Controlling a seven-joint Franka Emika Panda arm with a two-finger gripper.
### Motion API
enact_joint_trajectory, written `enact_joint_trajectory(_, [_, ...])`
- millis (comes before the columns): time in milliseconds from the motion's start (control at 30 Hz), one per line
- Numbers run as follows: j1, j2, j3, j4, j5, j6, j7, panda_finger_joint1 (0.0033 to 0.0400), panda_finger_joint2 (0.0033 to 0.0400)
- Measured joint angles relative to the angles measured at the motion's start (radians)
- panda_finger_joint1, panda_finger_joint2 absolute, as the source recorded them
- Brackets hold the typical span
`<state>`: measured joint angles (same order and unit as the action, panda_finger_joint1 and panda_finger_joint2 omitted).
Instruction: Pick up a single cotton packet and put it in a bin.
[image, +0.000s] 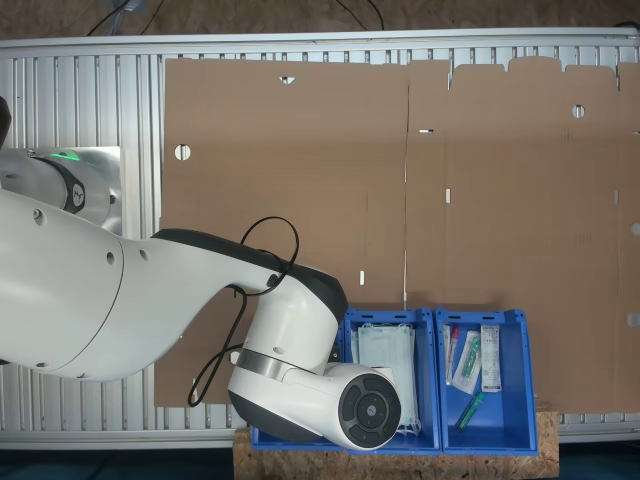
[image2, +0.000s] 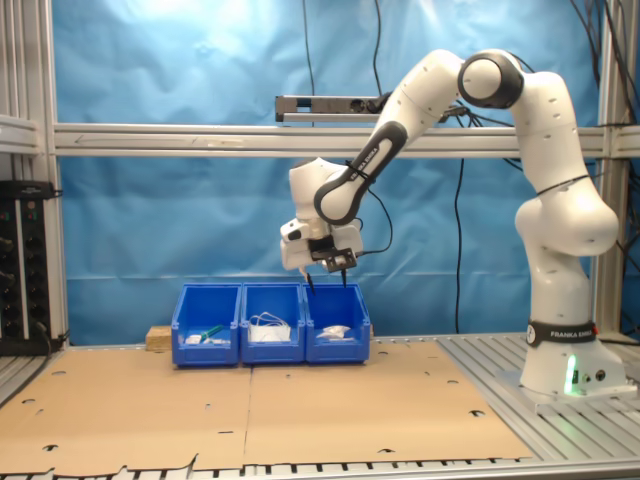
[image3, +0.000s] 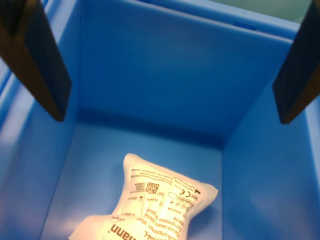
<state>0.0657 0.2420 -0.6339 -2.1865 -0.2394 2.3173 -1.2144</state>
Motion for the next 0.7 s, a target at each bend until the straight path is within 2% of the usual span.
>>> enact_joint_trajectory(67, [0.0, 0.0, 0.0, 0.0, 0.0, 0.0, 0.0, 0.0316, 0.0316])
enact_joint_trajectory(100, [0.0, 0.0, 0.0, 0.0, 0.0, 0.0, 0.0, 0.0394, 0.0394])
enact_joint_trajectory(700, [0.0, 0.0, 0.0, 0.0, 0.0, 0.0, 0.0, 0.0399, 0.0399])
